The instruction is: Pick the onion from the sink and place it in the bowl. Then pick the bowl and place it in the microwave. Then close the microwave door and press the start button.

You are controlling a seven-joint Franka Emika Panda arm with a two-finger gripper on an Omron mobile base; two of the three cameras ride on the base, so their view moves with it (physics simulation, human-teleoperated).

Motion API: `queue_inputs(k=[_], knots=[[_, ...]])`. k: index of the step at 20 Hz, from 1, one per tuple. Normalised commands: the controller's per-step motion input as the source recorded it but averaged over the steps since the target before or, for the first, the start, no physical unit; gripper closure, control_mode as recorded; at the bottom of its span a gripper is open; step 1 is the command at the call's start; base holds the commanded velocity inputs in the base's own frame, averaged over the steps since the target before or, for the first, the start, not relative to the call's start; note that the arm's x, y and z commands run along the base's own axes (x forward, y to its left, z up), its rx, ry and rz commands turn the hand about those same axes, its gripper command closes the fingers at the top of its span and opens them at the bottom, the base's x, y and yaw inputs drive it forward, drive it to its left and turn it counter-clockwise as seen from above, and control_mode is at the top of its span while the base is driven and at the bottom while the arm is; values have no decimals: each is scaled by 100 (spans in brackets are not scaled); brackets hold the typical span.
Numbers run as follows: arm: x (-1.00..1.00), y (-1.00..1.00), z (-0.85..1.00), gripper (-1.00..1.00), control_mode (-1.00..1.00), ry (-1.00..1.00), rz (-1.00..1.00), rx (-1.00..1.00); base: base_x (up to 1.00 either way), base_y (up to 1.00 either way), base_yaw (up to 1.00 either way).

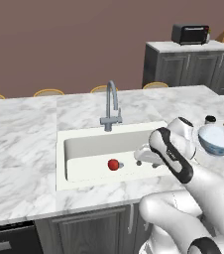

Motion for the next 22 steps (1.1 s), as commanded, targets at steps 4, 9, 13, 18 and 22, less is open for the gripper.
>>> queue_inputs(k=[4, 9, 13, 18, 22], knots=[[78, 1, -8, -100, -100, 18, 11, 0, 0, 0, 0], [62, 9, -32, -100, -100, 20, 21, 0, 0, 0, 0], [45, 5, -41, -100, -100, 10, 20, 0, 0, 0, 0], [36, 4, -33, -100, -100, 0, 10, 0, 0, 0, 0], [22, 16, -46, -100, -100, 0, 8, 0, 0, 0, 0]])
